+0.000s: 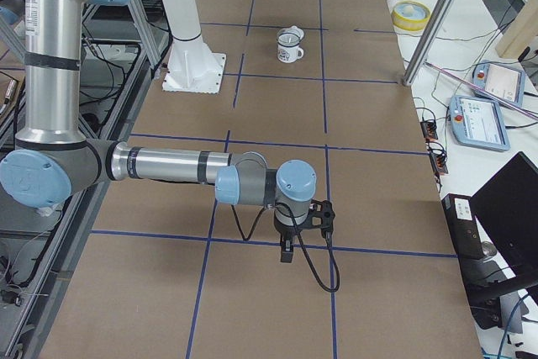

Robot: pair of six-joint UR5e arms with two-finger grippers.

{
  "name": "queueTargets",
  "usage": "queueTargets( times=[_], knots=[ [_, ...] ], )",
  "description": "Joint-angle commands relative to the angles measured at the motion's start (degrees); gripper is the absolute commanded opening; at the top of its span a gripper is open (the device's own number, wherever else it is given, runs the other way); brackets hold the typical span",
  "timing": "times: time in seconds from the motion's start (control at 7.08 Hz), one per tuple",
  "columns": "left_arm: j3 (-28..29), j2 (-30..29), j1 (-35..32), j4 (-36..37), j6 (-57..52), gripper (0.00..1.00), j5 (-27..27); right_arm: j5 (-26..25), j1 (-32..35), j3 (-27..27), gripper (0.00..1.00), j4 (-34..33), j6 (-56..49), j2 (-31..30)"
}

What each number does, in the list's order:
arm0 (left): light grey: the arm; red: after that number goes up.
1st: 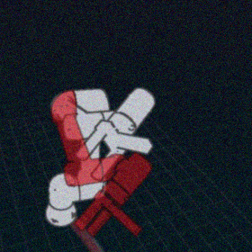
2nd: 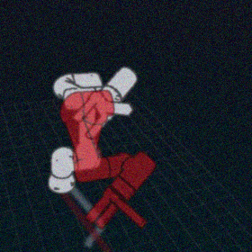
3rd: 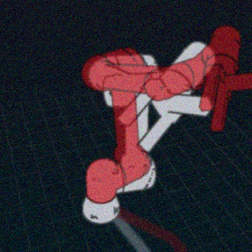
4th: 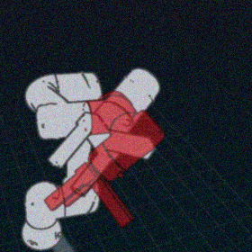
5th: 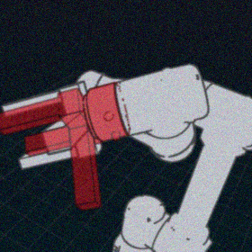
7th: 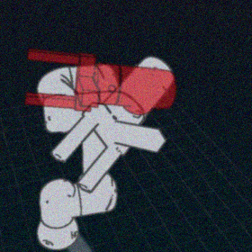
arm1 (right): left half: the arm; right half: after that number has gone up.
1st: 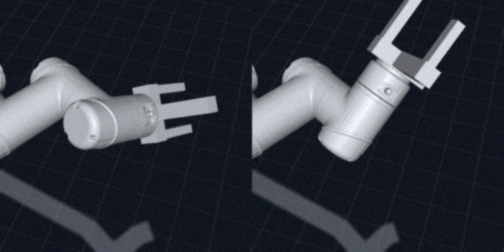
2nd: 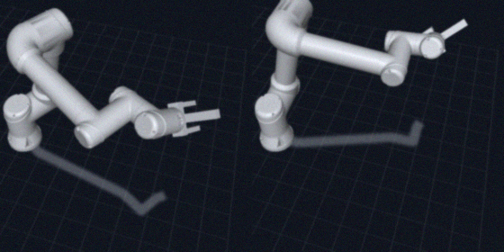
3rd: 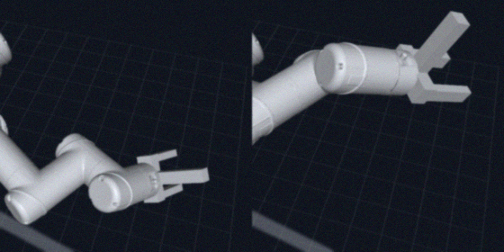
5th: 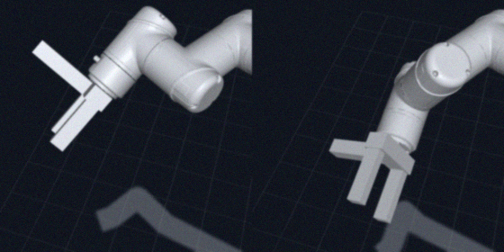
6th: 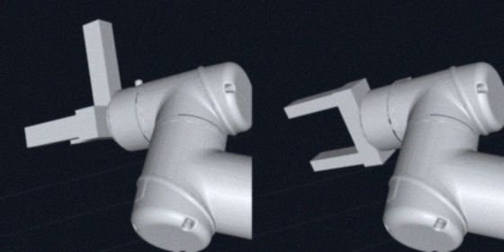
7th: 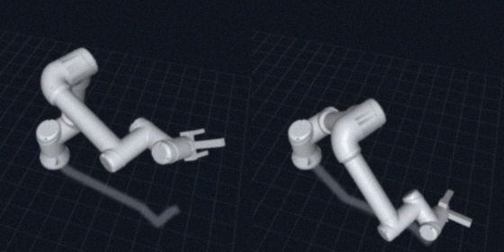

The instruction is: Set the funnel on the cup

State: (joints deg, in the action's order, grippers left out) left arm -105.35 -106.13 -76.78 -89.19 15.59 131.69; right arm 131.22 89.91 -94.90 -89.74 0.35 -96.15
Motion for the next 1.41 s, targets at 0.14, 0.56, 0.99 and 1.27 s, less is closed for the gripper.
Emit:
queueTargets(
  times=[0.14,0.56,0.99,1.27],
  knots=[
    [10.7,6.4,-9.9,-0.5,-18.4,1.0,0.4,0.0,0.0,0.1,1.0,0.0,0.0,0.0],
    [13.9,8.2,-12.9,-0.5,-23.1,1.0,0.3,0.0,0.0,0.0,1.0,0.0,0.0,0.0],
    [14.3,14.8,-13.9,-0.8,-23.2,1.0,0.7,0.0,0.0,0.1,1.0,0.0,0.0,0.0],
    [14.0,15.8,-14.1,-1.0,-23.1,1.0,0.8,0.0,0.0,0.0,1.0,0.0,0.0,0.0]
  ],
)
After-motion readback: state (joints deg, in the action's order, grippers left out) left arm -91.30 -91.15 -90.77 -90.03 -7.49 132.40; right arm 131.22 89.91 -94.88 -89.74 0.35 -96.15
